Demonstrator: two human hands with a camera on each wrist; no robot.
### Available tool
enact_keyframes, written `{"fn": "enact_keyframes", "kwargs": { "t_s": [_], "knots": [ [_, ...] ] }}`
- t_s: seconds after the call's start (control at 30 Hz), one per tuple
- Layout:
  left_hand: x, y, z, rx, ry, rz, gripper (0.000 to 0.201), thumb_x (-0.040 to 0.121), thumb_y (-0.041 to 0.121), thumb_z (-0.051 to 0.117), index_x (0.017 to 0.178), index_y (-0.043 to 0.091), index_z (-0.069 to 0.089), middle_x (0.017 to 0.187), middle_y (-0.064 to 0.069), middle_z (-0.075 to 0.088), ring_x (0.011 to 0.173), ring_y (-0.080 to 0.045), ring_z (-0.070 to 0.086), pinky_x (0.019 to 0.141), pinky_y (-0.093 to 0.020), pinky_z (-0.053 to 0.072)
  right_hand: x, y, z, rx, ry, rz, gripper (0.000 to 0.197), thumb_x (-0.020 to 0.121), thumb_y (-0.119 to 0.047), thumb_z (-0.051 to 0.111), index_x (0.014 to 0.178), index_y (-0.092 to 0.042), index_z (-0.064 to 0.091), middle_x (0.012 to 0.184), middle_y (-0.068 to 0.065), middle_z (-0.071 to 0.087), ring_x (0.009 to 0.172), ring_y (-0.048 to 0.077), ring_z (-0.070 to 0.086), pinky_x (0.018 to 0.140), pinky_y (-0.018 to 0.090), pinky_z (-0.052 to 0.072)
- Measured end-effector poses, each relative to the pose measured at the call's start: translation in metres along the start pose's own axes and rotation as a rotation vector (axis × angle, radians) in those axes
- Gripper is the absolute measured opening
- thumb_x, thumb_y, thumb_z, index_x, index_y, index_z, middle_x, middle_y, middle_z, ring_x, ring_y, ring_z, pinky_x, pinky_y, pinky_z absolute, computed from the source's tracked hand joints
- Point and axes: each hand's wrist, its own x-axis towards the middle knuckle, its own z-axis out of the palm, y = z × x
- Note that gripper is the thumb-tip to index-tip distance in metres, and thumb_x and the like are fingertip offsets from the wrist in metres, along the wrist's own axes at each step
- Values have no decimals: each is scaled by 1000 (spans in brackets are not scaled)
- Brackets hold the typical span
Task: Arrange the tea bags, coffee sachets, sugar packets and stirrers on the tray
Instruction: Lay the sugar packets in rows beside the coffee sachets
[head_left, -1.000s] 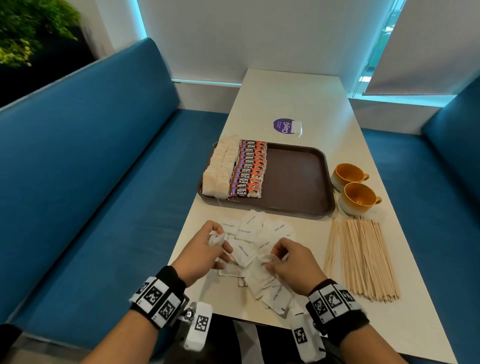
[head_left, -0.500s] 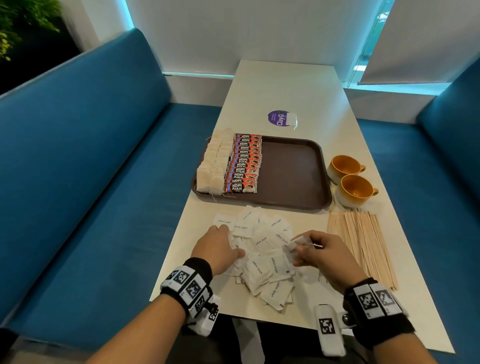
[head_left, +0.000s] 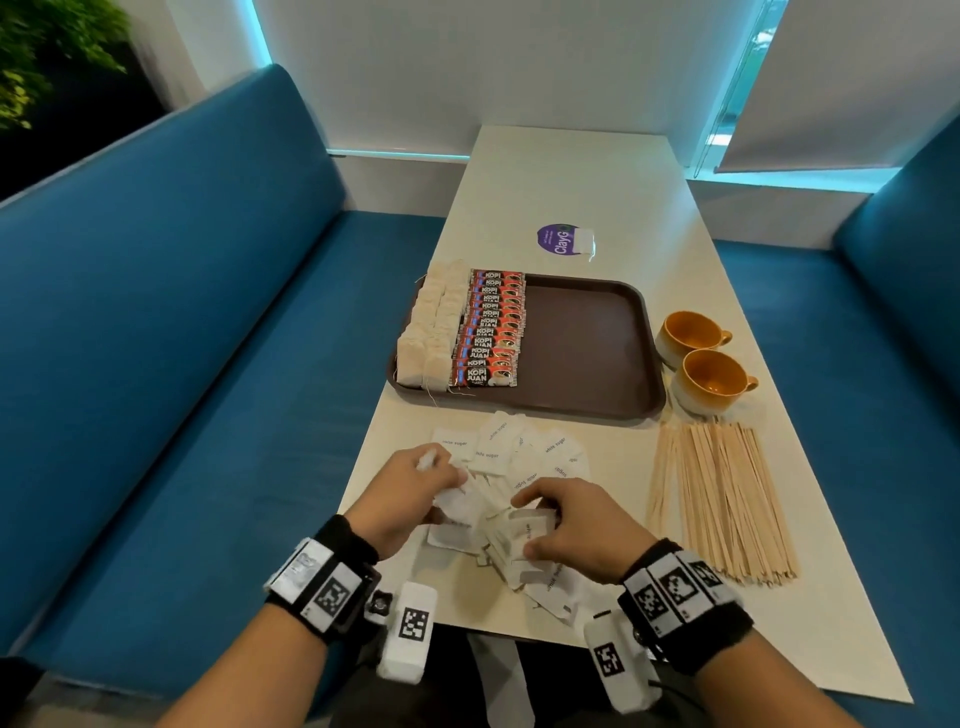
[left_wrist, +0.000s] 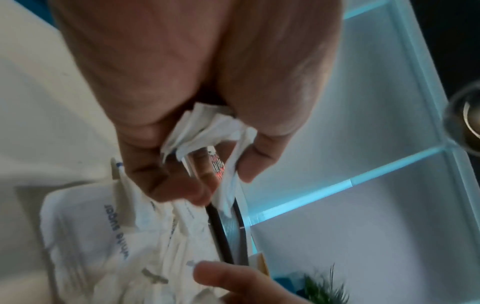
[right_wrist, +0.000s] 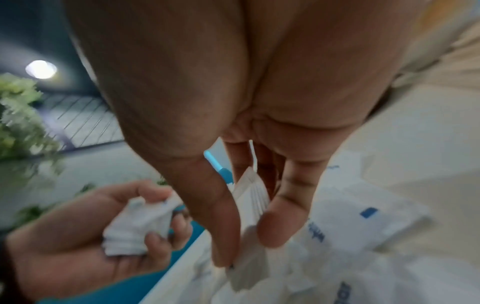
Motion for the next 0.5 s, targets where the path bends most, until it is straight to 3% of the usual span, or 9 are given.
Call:
{"fn": "enact_keyframes", "kwargs": {
  "t_s": [0.03,0.1,0.2,0.27,0.37,0.43,0.5],
  "knots": [
    [-3,0,-4,-136,-10,-21,28,96,1,58,73,13,48,101,-16,75,76,-25,65,63,-34,52,5,-3,3,-86,-9,-1,56,75,-16,81,126,-29,63,107,-9,61,94,7,61,82,19,51],
    [-9,-3,-11,-343,-18,-59,26,98,-2,53,77,11,46,109,-22,74,87,-39,70,68,-43,59,12,-9,9,-232,-31,-6,66,77,-15,76,138,-30,54,113,-7,49,108,14,56,84,19,46],
    [-19,-8,-19,-511,-23,-119,23,96,-10,46,89,11,47,100,-25,72,88,-50,70,66,-48,63,15,-14,15,-304,-57,-13,57,81,-11,70,134,-29,56,110,-6,40,99,15,53,65,11,38],
    [-23,-12,-21,-552,-41,-130,27,95,-11,44,102,15,47,88,-21,65,89,-50,68,66,-52,62,14,-15,15,-299,-53,-15,49,81,-13,70,127,-29,59,110,-6,40,95,15,53,61,11,39],
    [-28,-17,-20,-580,-52,-155,24,98,-2,49,113,17,50,74,-14,54,90,-47,68,73,-55,61,12,-12,15,-271,2,-28,41,78,-17,74,116,-28,61,110,-6,44,94,14,53,70,15,43],
    [-30,-20,-18,-584,-56,-168,16,99,4,53,111,16,54,71,-11,50,88,-42,67,76,-54,60,9,-10,15,-246,50,-60,33,78,-17,74,109,-25,64,107,-7,49,93,13,53,74,17,44],
    [-30,-23,-15,-547,-59,-170,7,99,10,59,102,16,57,75,-10,51,85,-35,66,71,-48,60,4,-7,15,-154,95,-63,17,82,-14,70,98,-19,67,97,-7,59,84,13,58,67,15,45]
  ]
}}
